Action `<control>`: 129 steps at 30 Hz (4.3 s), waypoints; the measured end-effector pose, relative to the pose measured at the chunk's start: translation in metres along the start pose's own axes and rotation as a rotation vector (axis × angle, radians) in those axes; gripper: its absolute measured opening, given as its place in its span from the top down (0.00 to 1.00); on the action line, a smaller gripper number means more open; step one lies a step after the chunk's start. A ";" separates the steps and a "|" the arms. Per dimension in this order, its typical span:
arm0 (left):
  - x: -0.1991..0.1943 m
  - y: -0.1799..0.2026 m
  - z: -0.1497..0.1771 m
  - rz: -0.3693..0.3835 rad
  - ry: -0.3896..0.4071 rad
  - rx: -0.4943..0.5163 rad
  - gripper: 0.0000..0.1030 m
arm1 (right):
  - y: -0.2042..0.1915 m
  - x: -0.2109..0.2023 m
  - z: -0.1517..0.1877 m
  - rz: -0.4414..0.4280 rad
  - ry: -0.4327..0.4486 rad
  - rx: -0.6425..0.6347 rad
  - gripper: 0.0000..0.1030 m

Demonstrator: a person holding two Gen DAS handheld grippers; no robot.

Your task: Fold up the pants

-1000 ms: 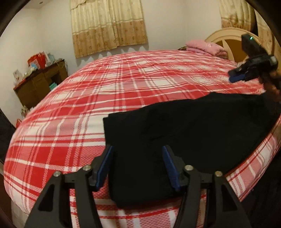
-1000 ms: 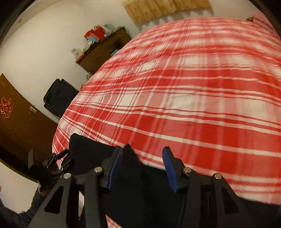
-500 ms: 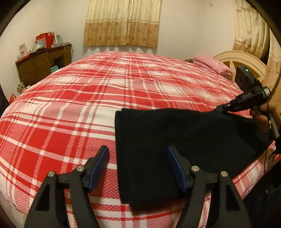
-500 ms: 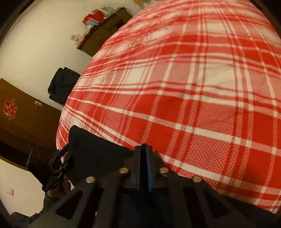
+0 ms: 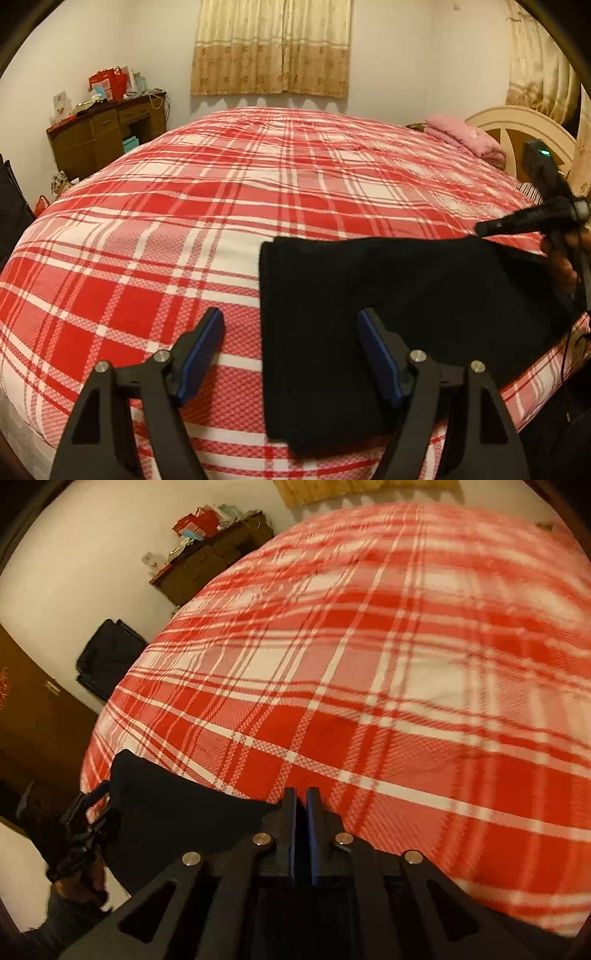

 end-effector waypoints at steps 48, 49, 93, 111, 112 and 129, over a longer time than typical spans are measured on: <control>-0.015 0.016 -0.009 -0.136 -0.086 0.023 0.14 | -0.079 -0.036 0.164 0.098 -0.099 -0.415 0.94; -0.018 0.019 -0.012 -0.133 -0.075 0.026 0.14 | -0.073 -0.045 0.164 0.100 -0.082 -0.389 0.94; -0.053 0.374 0.022 0.500 -0.036 0.685 0.38 | 0.204 -0.418 0.300 0.488 0.621 0.672 0.48; -0.043 0.406 0.030 0.549 -0.107 0.743 0.81 | 0.233 -0.426 0.298 0.400 0.699 0.751 0.48; -0.044 0.407 0.030 0.552 -0.108 0.744 0.82 | 0.233 -0.428 0.299 0.397 0.706 0.756 0.48; -0.038 0.393 -0.003 0.662 -0.180 0.571 0.96 | 0.254 -0.444 0.240 0.381 0.708 0.694 0.95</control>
Point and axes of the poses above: each gripper's, at about its wrist camera, not at the fingertips, and x roughly the way its jaws point, y to its right, z to its underside, the point moved 4 cm from there along x, roughly the way its jaws point, and after that the axes turned 8 degrees about -z, right-handed, at the moved point
